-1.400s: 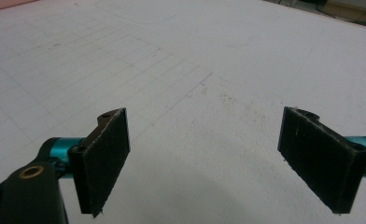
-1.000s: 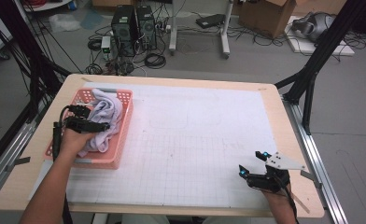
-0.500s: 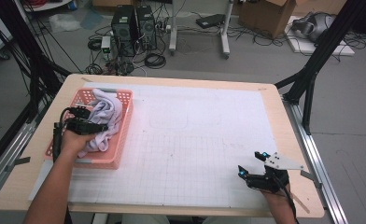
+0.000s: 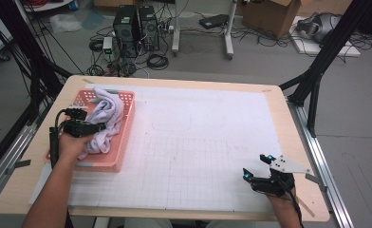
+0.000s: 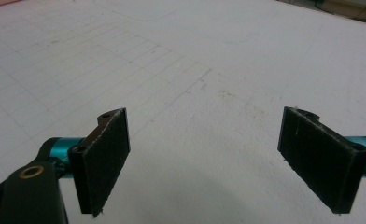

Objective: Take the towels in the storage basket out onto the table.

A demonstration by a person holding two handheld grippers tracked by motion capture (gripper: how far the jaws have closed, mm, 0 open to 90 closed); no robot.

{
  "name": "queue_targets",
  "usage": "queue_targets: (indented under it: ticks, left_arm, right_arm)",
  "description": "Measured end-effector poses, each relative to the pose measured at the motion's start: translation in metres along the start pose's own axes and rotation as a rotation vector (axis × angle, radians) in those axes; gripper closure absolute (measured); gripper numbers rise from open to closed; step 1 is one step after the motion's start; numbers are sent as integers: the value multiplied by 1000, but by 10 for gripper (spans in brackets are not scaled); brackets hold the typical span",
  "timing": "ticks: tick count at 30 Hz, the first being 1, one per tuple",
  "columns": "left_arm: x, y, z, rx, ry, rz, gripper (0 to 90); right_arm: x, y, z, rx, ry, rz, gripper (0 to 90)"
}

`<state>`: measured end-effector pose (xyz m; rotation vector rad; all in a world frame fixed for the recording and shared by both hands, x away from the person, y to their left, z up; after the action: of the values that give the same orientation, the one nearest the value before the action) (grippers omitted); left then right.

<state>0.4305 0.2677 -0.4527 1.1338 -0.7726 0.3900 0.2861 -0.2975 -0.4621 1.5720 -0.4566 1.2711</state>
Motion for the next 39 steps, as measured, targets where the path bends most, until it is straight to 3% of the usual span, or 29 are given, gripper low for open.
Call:
queue_targets:
  ticks: [2,3,4,6,7,9,15,18,19,20,24,32,33,39]
  left_arm:
    - [7,7,3,-3,-23,69,631]
    - [7,7,3,-3,-23,69,631]
    - [11,13,6,-10,-39,124,631]
    - [13,16,7,-13,-55,145,631]
    - [17,22,9,-15,-73,190,632]
    - [20,28,10,-12,-91,231,633]
    - [29,48,12,-42,-88,378,633]
    - [32,55,14,-51,-93,417,633]
    - [36,61,17,-65,-96,458,632]
    - [36,61,17,-65,-96,458,632]
    - [46,75,30,-106,-129,533,632]
    - [54,83,51,-157,-173,592,633]
    - [57,87,59,-183,-175,622,633]
    - [66,95,75,-229,-210,666,636]
  right_arm:
    - [1,0,0,-4,2,4,155]
    - [0,0,0,-2,-1,1,155]
    - [0,0,0,-1,-3,1,155]
    - [0,-1,0,-1,0,2,155]
    - [1,-1,0,-2,4,3,155]
    - [1,-2,-1,2,1,0,155]
    - [2,-3,-3,5,4,-1,155]
    - [2,-3,-2,1,7,3,155]
    - [2,-3,-2,1,7,3,155]
    - [2,-2,-2,2,7,1,155]
    - [2,-2,-2,2,9,2,155]
    - [2,-2,-2,2,11,3,155]
    - [2,-1,-2,2,8,3,155]
    - [2,-1,-3,4,6,3,155]
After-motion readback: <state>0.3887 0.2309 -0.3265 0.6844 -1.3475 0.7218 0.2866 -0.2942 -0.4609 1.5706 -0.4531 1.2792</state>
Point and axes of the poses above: each handheld gripper's, and its own axes: y roughly backward along the jaws, x roughly out of its top, z roughly to its right, the point moved 6 cm from there along -y, roughly forward along the jaws, and after that the axes turned 6 degrees about -x, right-handed, at the moved point
